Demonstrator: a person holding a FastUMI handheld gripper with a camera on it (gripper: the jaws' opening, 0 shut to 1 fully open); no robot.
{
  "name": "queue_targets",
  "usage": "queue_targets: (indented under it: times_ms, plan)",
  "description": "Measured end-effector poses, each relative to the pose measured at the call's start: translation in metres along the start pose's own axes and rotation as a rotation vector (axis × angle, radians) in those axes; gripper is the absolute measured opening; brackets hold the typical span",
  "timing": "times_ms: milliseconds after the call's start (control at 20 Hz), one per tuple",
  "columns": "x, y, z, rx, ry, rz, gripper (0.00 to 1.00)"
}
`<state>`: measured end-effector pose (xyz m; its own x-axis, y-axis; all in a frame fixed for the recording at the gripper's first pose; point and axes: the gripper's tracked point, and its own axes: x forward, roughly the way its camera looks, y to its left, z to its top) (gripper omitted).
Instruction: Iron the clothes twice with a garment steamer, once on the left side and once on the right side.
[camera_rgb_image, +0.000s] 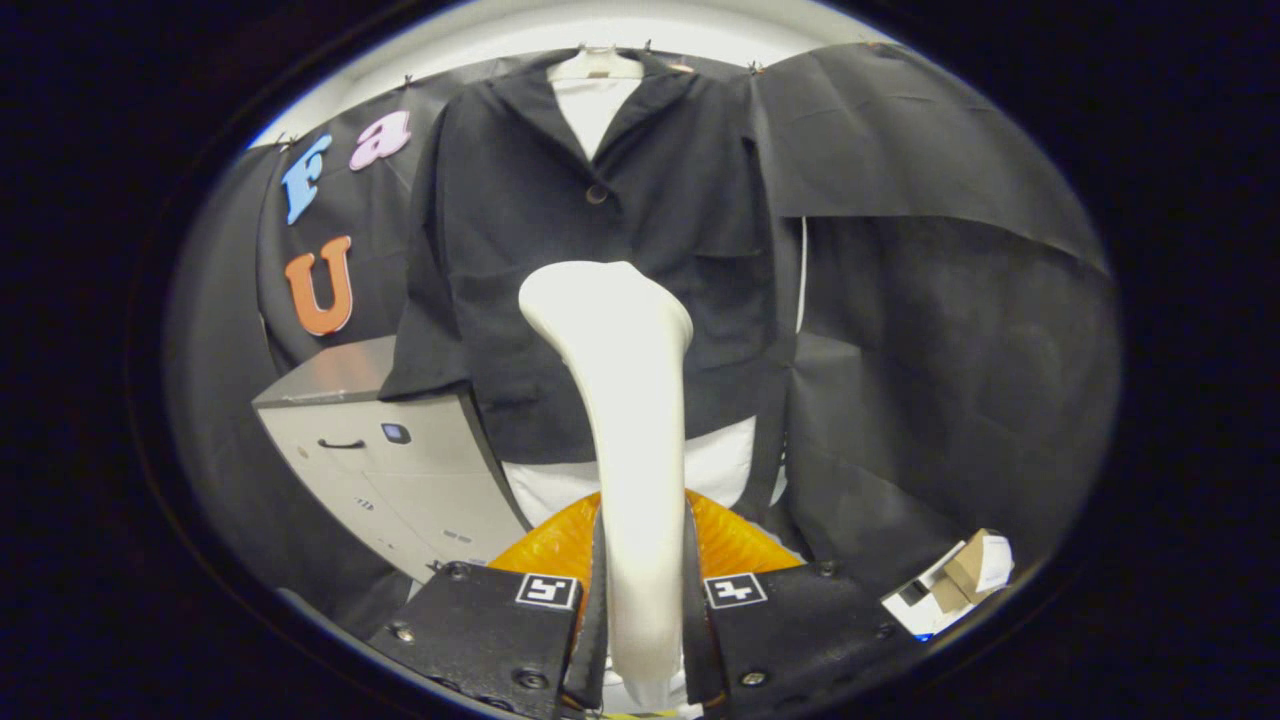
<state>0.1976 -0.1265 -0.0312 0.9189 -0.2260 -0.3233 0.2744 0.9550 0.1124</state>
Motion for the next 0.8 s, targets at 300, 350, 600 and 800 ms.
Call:
queue_targets:
  times_ms: [300, 350, 600, 800]
  plan:
    - [-0.023, -0.045, 0.08, 0.055, -0.103, -0.023, 0.33]
    - [-0.021, -0.049, 0.097, 0.063, -0.12, -0.02, 0.33]
    - [0.001, -0.06, 0.176, 0.055, -0.188, -0.011, 0.33]
    - [0.027, -0.054, 0.223, 0.042, -0.219, 0.005, 0.33]
